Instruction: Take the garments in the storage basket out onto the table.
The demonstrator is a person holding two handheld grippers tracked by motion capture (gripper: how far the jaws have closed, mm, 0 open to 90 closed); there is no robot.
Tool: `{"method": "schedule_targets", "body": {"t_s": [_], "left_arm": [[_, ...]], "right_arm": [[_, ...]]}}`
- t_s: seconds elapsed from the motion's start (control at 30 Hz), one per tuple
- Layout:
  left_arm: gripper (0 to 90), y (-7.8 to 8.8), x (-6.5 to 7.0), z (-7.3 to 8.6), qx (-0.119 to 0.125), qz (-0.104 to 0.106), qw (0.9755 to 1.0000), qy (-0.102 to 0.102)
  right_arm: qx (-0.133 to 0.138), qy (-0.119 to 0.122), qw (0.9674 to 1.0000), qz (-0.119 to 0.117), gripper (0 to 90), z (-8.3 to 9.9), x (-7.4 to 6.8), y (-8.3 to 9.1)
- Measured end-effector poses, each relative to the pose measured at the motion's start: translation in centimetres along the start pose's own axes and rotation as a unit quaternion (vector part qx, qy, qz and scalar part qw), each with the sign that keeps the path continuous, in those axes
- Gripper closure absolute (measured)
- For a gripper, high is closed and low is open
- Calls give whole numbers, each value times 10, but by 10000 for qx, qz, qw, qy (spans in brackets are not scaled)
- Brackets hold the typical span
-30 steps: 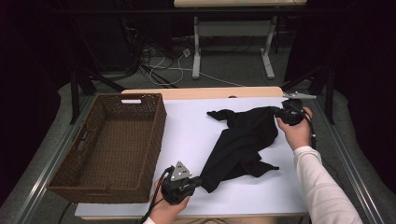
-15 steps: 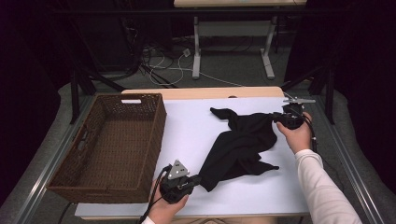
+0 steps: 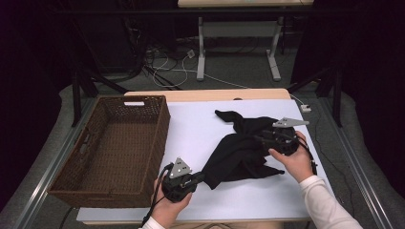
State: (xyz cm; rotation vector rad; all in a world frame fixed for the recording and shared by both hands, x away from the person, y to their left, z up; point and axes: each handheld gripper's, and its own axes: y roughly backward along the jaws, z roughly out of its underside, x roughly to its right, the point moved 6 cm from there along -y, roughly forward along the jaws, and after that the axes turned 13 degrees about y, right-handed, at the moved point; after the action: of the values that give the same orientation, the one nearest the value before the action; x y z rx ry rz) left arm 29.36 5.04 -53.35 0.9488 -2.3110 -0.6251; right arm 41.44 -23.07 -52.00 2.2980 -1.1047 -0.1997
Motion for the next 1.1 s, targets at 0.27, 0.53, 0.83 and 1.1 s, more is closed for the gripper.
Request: {"method": "schedule_targets", "body": {"t_s": [0.27, 0.53, 0.83, 1.1], "left_arm": [[858, -1, -2, 1, 1, -26, 10000, 34], [858, -2, -4, 2, -2, -58, 10000, 61], [858, 8, -8, -7, 159, -219, 9996, -4], [859, 20, -13, -15, 346, -386, 9987, 32]], "right_arm": [[224, 178, 9982, -520, 482, 2, -47, 12], [-66, 427, 9972, -610, 539, 12, -67, 3], [-382, 497, 9968, -496, 840, 31, -59, 23], [-538, 107, 9974, -475, 843, 62, -48, 44]]}}
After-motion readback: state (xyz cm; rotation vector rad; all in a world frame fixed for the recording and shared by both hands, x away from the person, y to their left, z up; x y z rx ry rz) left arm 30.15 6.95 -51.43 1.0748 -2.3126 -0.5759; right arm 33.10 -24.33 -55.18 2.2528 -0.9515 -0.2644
